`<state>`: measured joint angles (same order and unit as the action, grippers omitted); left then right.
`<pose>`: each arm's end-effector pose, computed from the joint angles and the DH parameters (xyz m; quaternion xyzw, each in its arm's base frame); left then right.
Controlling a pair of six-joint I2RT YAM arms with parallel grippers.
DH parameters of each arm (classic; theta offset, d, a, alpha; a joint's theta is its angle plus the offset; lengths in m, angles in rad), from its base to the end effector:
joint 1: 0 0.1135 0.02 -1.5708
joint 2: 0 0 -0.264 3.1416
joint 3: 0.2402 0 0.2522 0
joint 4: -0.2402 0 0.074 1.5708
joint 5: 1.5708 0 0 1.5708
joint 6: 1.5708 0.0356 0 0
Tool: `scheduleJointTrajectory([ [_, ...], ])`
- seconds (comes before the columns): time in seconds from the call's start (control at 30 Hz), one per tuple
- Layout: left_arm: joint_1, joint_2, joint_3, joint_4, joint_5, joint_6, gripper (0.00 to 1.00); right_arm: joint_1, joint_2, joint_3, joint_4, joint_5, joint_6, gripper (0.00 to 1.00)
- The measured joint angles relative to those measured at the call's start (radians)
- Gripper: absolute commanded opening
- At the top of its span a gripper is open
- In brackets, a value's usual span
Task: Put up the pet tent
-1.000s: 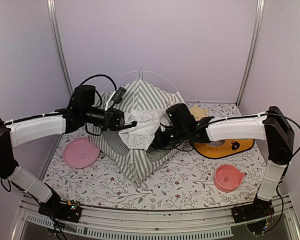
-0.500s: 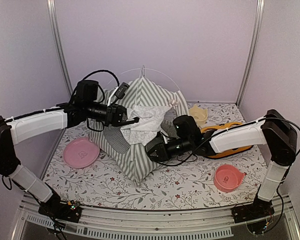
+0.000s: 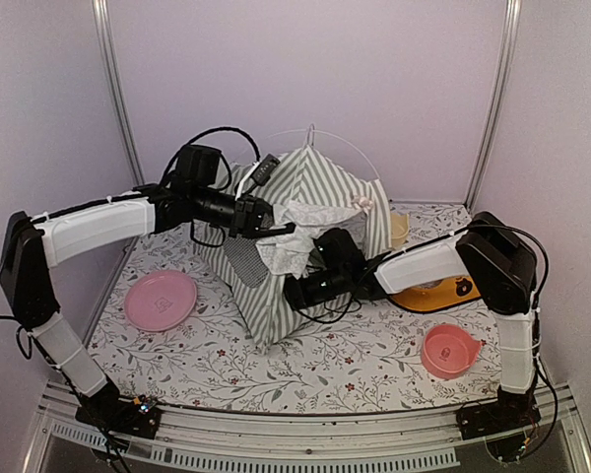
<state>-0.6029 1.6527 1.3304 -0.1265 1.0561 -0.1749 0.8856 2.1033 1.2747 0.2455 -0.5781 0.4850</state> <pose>0.2917 -0.2384 0.3162 0.4173 0.6578 -0.5690 0.2635 0.2700 0.3611 0.1438 -0.3003 0.8002 0.4819 0.1929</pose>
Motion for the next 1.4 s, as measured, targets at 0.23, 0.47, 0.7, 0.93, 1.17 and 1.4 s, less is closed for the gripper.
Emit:
scheduleJointTrajectory([
  [0.23, 0.05, -0.059, -0.086, 0.043, -0.116, -0.014, 0.0, 0.006, -0.005, 0.012, -0.026, 0.124, 0.03, 0.6],
  [0.47, 0.154, -0.105, -0.18, 0.122, -0.168, -0.043, 0.0, 0.012, -0.139, -0.063, -0.014, 0.259, 0.017, 0.72],
  [0.7, 0.165, -0.105, -0.181, 0.139, -0.176, -0.048, 0.0, 0.015, -0.283, -0.157, 0.054, 0.34, -0.023, 0.74],
  [0.93, 0.194, -0.093, -0.109, 0.034, -0.24, 0.008, 0.0, 0.017, -0.363, -0.169, 0.05, 0.393, -0.038, 0.73],
  [1.17, 0.29, -0.051, -0.025, -0.067, -0.311, 0.093, 0.04, -0.011, -0.498, -0.168, 0.019, 0.44, -0.036, 0.74],
  [1.4, 0.35, 0.043, 0.118, -0.127, -0.347, 0.134, 0.21, -0.036, -0.512, -0.149, -0.041, 0.454, -0.036, 0.76],
])
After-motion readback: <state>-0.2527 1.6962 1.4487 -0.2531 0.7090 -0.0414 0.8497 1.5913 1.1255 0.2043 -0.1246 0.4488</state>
